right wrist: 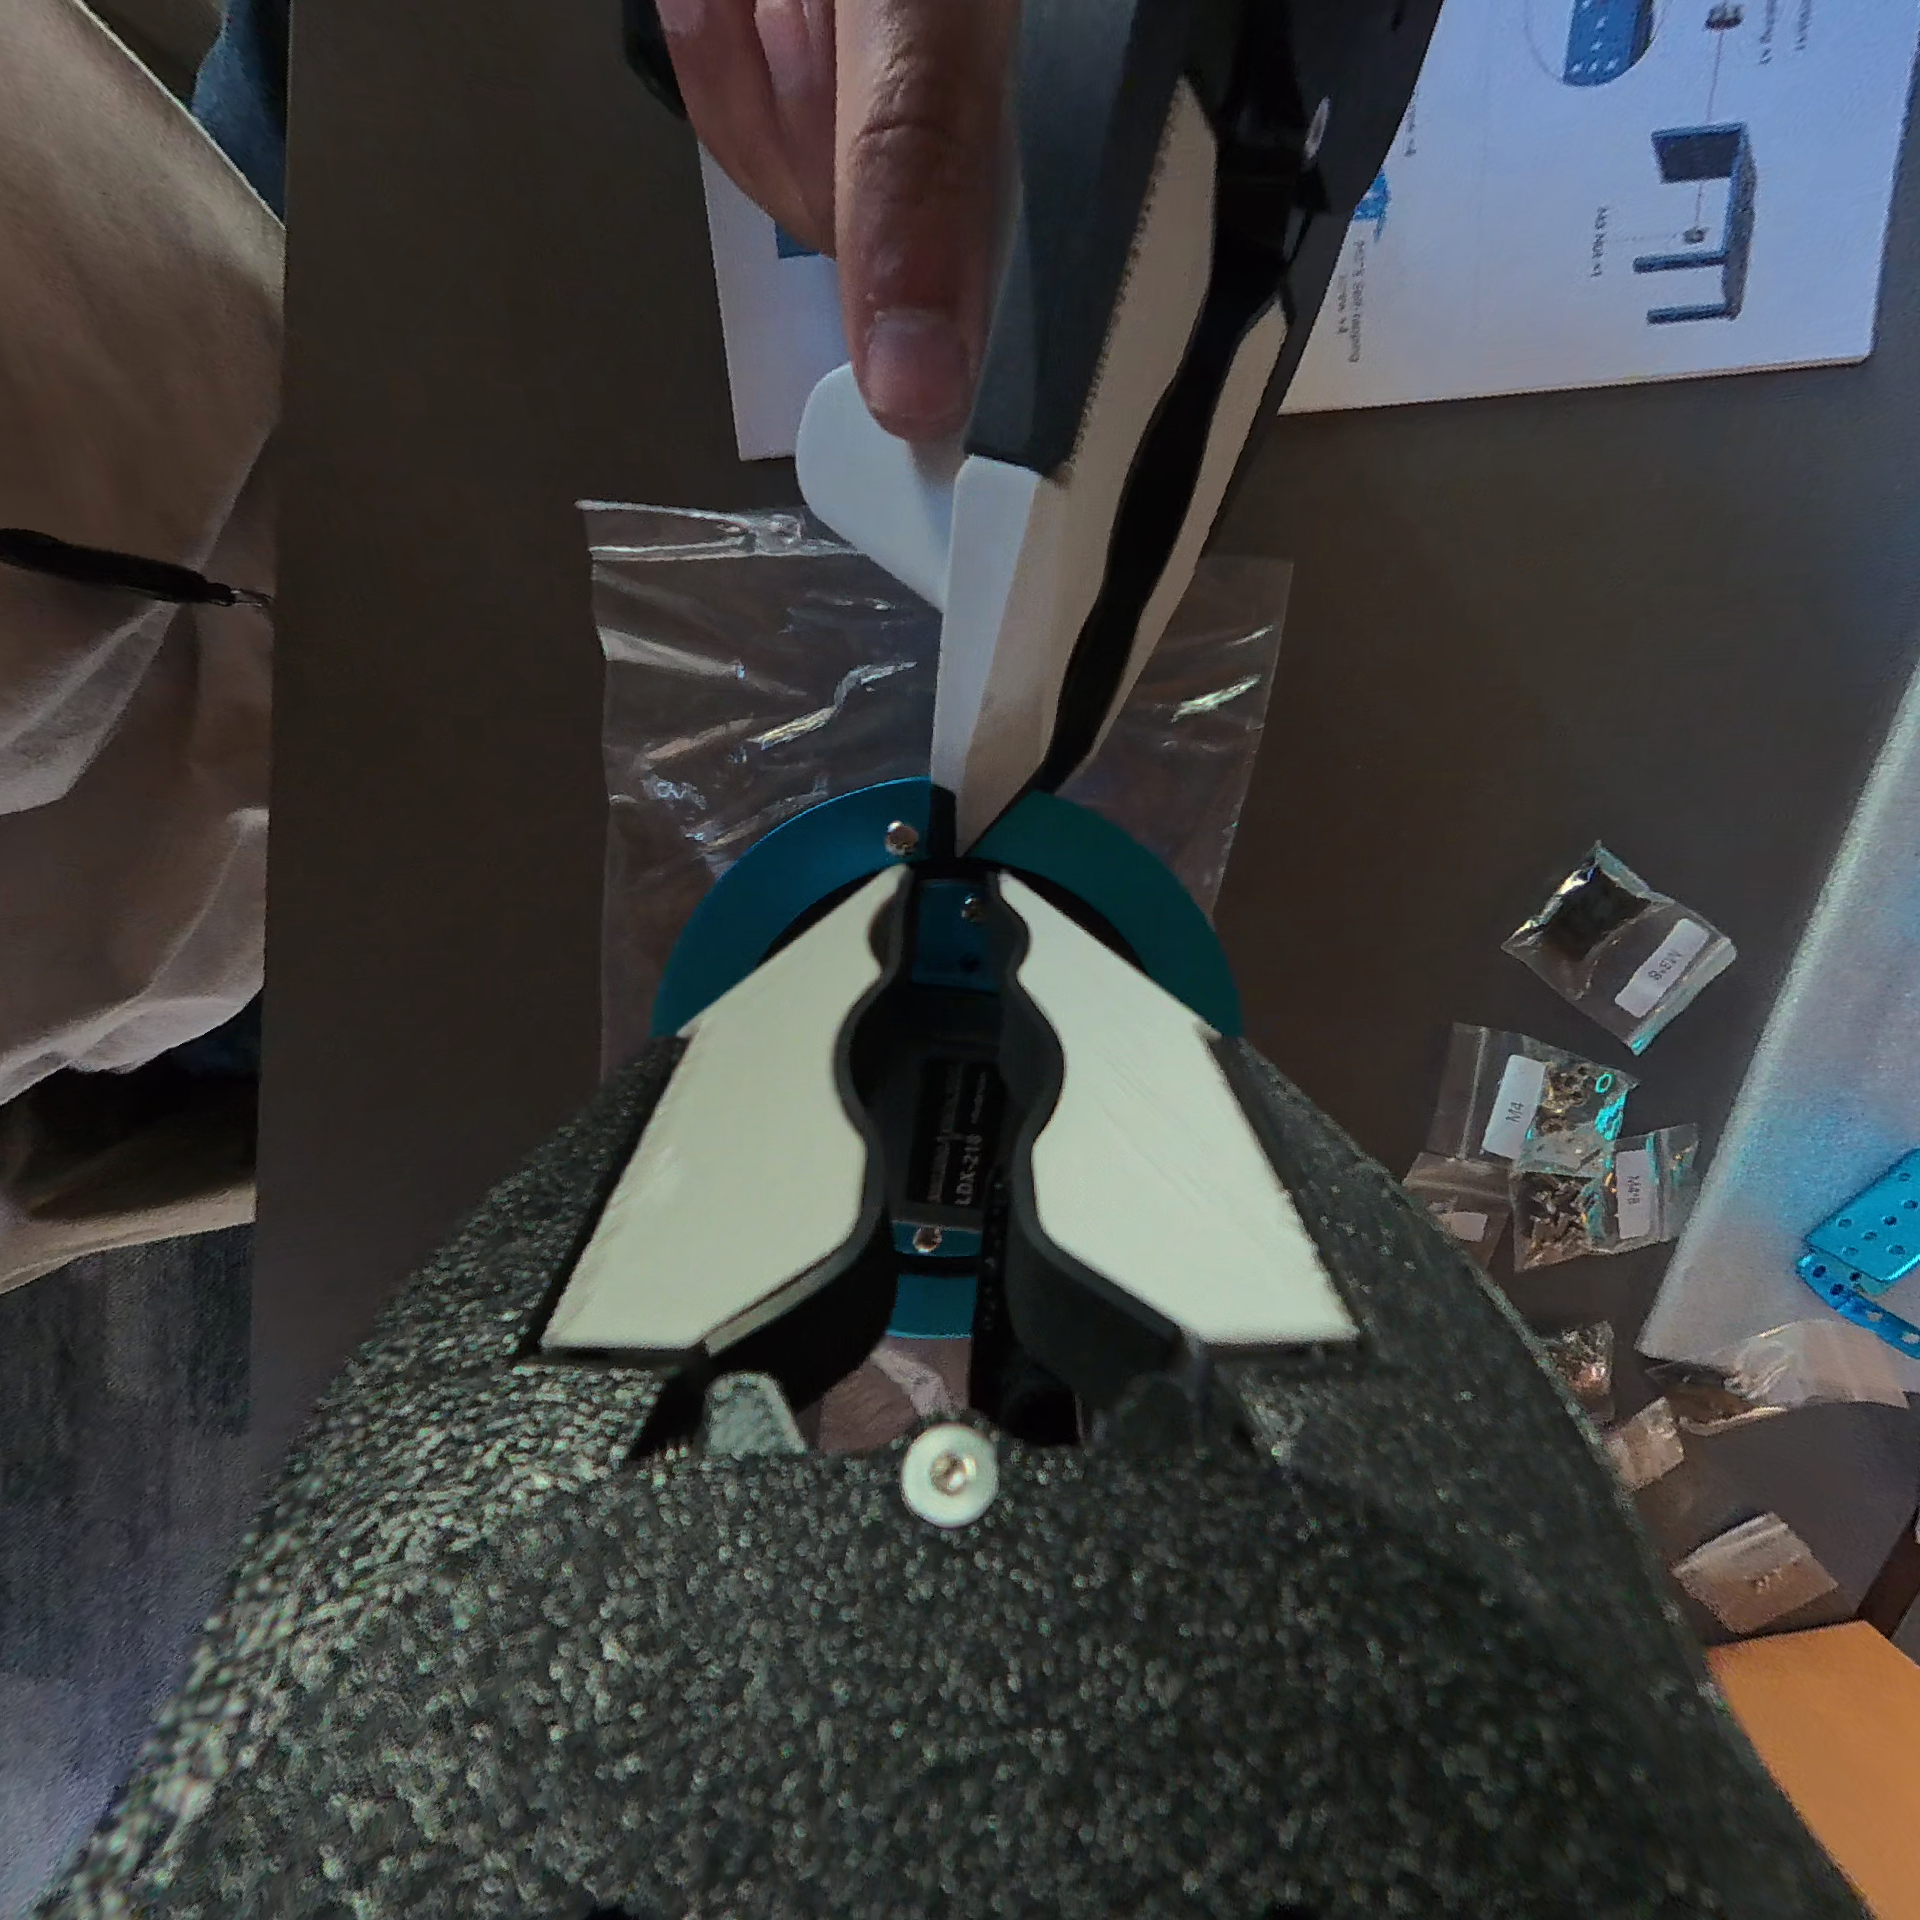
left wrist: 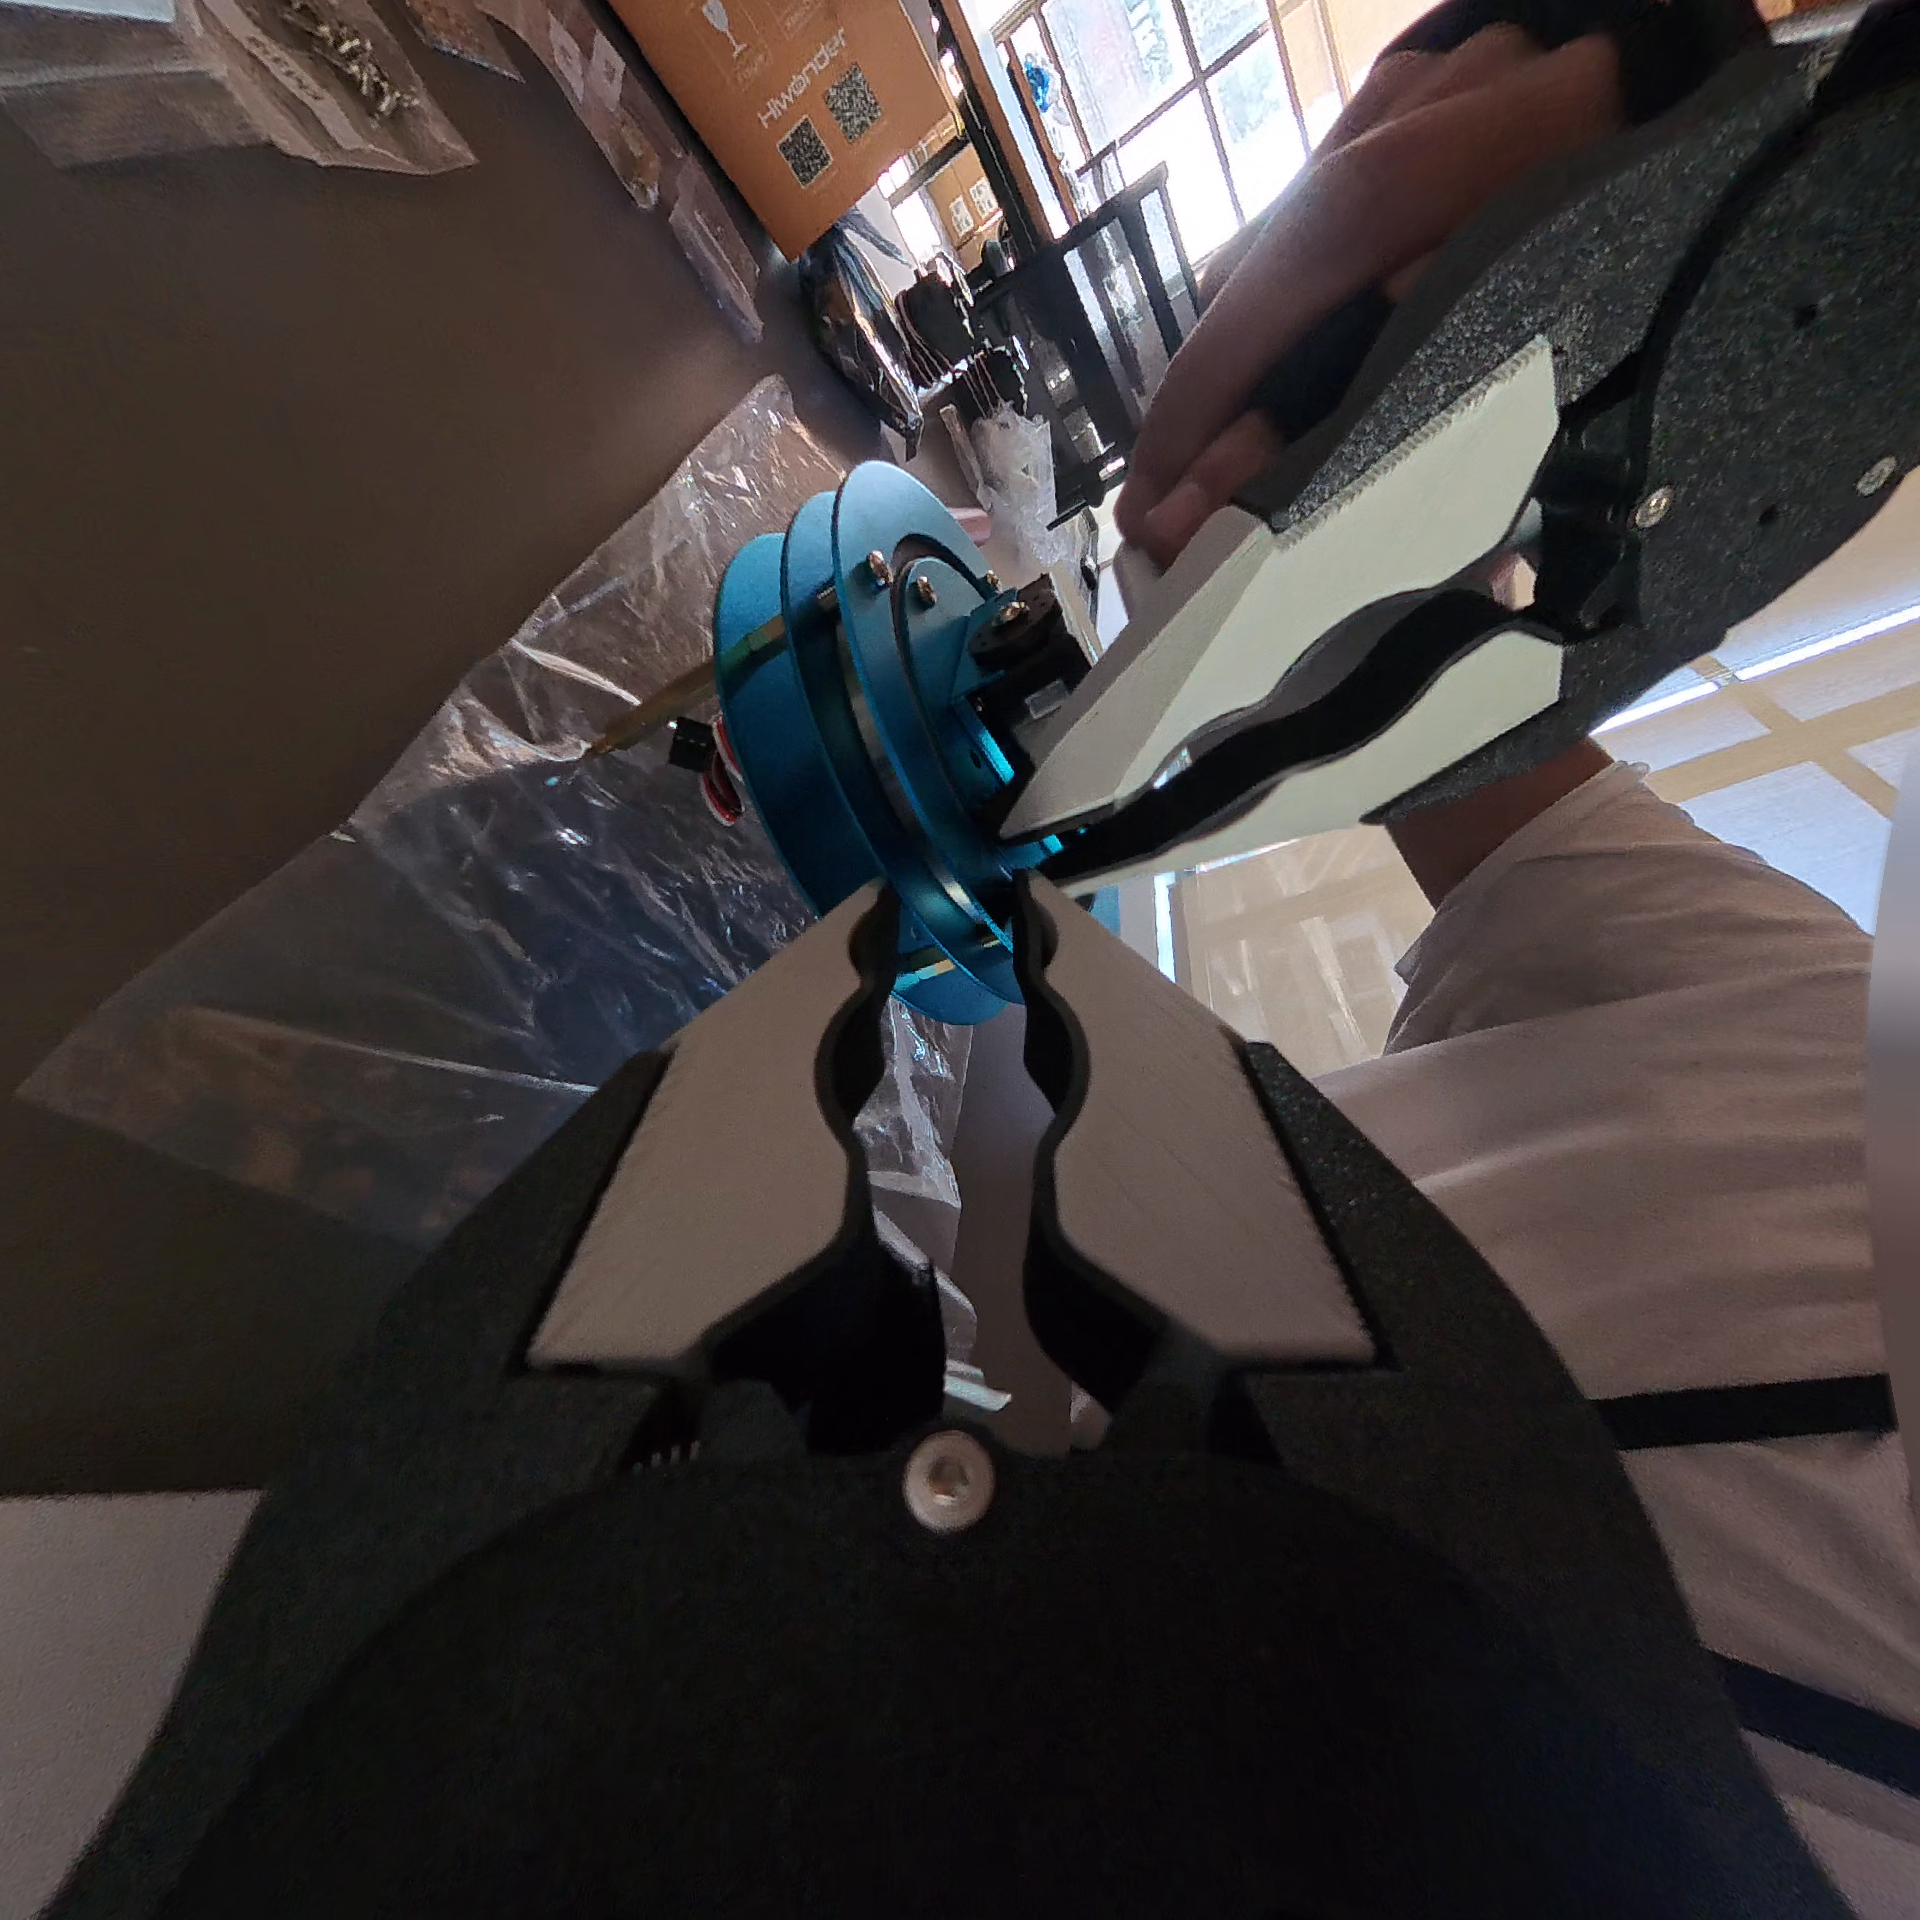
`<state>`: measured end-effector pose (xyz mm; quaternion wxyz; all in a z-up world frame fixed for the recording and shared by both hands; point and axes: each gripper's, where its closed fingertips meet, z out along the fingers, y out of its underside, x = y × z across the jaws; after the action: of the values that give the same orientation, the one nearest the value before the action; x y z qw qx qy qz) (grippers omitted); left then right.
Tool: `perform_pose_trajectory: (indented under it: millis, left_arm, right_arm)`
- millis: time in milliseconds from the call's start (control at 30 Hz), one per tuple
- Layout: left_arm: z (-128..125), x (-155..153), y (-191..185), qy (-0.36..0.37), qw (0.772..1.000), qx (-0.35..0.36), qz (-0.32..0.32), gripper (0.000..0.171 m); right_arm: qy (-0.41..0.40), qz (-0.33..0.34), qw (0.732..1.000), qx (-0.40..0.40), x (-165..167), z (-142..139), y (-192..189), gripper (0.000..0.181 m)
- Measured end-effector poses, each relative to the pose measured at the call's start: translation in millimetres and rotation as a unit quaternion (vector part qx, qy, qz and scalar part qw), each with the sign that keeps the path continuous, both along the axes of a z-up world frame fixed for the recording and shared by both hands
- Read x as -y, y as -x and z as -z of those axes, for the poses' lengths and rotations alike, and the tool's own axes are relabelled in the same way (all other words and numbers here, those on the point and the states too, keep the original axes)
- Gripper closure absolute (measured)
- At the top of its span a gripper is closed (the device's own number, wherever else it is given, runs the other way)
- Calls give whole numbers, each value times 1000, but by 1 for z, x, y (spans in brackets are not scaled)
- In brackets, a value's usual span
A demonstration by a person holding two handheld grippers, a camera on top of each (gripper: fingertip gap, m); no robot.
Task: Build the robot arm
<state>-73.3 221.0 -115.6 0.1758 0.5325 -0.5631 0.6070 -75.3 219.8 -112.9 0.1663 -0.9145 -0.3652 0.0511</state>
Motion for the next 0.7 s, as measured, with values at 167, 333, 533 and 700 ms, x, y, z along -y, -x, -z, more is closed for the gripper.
perform_pose_trajectory:
  millis: [167, 333, 533, 700]
  left_arm:
    - [0, 0, 0, -2, 1000, 6, -3, 151]
    - [-1, 0, 0, 9, 1000, 8, -8, 151]
    - [-1, 0, 1, 7, 1000, 16, -7, 151]
    - [-2, -4, 4, -11, 1000, 23, -14, 149]
  right_arm:
    - [-9, -8, 1000, 6, -2, 0, 0, 181]
    - [-18, 32, 999, 24, -1, -1, 0, 181]
    - [-57, 175, 983, -4, 0, -12, 6, 162]
    - [-188, 282, 941, 0, 11, -55, -10, 152]
